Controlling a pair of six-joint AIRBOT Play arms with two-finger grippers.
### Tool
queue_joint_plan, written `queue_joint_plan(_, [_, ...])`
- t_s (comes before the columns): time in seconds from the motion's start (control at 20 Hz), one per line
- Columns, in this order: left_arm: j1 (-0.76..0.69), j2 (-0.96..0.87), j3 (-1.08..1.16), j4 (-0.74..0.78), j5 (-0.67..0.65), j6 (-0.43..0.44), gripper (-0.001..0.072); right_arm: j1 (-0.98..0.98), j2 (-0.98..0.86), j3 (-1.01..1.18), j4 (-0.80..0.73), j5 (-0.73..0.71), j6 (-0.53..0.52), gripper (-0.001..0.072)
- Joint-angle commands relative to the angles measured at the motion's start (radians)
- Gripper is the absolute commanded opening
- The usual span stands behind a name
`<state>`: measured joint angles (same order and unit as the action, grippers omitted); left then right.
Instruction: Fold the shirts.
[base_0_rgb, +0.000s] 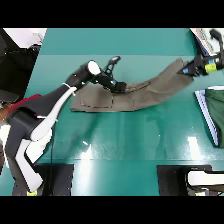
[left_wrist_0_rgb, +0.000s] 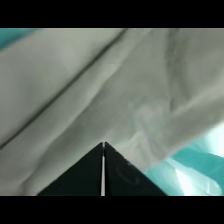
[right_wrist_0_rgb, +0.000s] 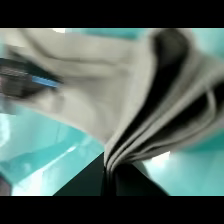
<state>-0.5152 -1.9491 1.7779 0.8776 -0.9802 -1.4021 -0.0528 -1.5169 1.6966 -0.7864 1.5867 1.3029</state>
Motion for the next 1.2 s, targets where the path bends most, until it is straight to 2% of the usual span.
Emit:
queue_joint_plan(0.0, [-0.035, -0.096, 0.065, -0.049, 0.004, -0.012, 0.0029, 0.142, 0.005, 0.172, 0.027, 0.013, 0.069, 0.0015])
queue_joint_plan(0.3, [-0.033, -0.103, 0.065, -0.029, -0.023, -0.012, 0.0028, 0.327, -0.106, 0.389, 0.026, 0.01, 0.088, 0.0015])
queue_joint_plan(0.5, [0.032, -0.058, 0.067, -0.002, -0.071, -0.012, 0.0027, 0.388, -0.109, 0.318, 0.027, -0.052, 0.047, 0.0015])
queue_joint_plan(0.8, [0.236, 0.167, 0.07, 0.254, -0.192, -0.011, 0.0028, 0.547, -0.142, 0.273, 0.037, -0.191, -0.014, 0.0016])
queue_joint_plan(0.9, [0.333, 0.257, 0.071, 0.295, -0.237, -0.01, 0.0029, 0.641, -0.201, 0.273, 0.036, -0.247, -0.04, 0.0017])
queue_joint_plan(1.0, [0.422, 0.338, 0.071, 0.298, -0.262, -0.004, 0.0029, 0.743, -0.283, 0.274, 0.036, -0.364, -0.099, 0.002])
queue_joint_plan(1.05, [0.459, 0.373, 0.071, 0.298, -0.27, -0.004, 0.003, 0.785, -0.325, 0.274, 0.036, -0.428, -0.114, 0.0044])
queue_joint_plan(1.15, [0.518, 0.435, 0.07, 0.297, -0.28, -0.004, 0.0029, 0.855, -0.418, 0.298, 0.036, -0.497, -0.18, 0.0292])
